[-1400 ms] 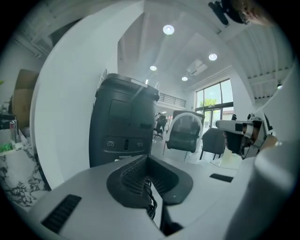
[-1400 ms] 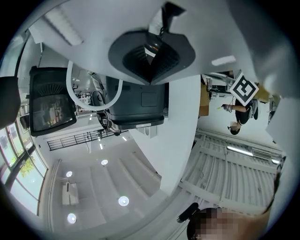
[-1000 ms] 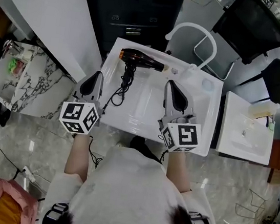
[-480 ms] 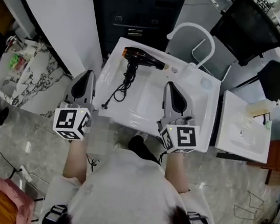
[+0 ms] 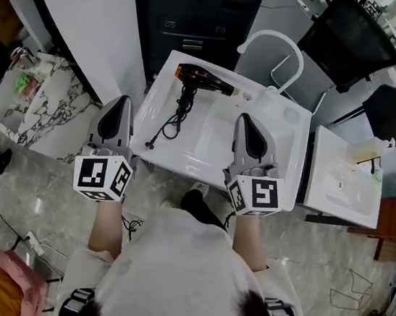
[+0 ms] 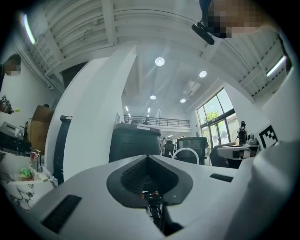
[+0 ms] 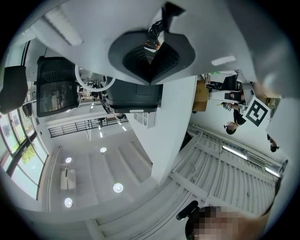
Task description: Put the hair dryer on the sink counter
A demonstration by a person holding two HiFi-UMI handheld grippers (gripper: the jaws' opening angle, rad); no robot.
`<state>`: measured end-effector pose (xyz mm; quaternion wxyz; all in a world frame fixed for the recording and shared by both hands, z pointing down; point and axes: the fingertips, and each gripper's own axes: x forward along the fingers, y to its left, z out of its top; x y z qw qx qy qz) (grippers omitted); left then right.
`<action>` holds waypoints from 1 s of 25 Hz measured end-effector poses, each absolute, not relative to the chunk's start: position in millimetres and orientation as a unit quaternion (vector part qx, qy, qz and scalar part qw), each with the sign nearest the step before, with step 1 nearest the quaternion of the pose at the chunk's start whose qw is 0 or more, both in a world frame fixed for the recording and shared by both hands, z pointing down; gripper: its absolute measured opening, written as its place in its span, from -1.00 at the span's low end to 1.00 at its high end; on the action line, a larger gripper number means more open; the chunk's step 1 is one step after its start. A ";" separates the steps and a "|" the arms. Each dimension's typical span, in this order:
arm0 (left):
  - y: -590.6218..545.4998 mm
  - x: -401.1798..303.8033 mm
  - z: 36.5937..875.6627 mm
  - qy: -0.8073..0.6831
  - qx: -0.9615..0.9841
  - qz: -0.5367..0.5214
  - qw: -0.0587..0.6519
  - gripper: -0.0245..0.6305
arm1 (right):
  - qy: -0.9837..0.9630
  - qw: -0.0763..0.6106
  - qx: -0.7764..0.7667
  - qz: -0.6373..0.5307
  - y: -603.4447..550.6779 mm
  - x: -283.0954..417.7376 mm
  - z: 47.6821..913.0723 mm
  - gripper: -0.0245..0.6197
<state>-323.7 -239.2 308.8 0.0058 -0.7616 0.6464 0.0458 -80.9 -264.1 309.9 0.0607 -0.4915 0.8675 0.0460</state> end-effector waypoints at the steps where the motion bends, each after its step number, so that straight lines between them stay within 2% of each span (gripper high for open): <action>1: -238.1 -324.3 307.3 0.648 -0.760 0.047 0.009 -0.90 | 0.867 0.060 -0.493 0.047 -263.4 -80.7 309.4 -0.89; 10: -233.7 -326.0 300.7 0.652 -0.756 0.057 0.023 -0.90 | 0.864 0.059 -0.498 0.052 -260.9 -79.3 306.6 -0.89; 25: -235.6 -321.7 309.2 0.647 -0.761 0.056 0.007 -0.90 | 0.864 0.051 -0.497 0.056 -259.3 -78.2 307.9 -0.89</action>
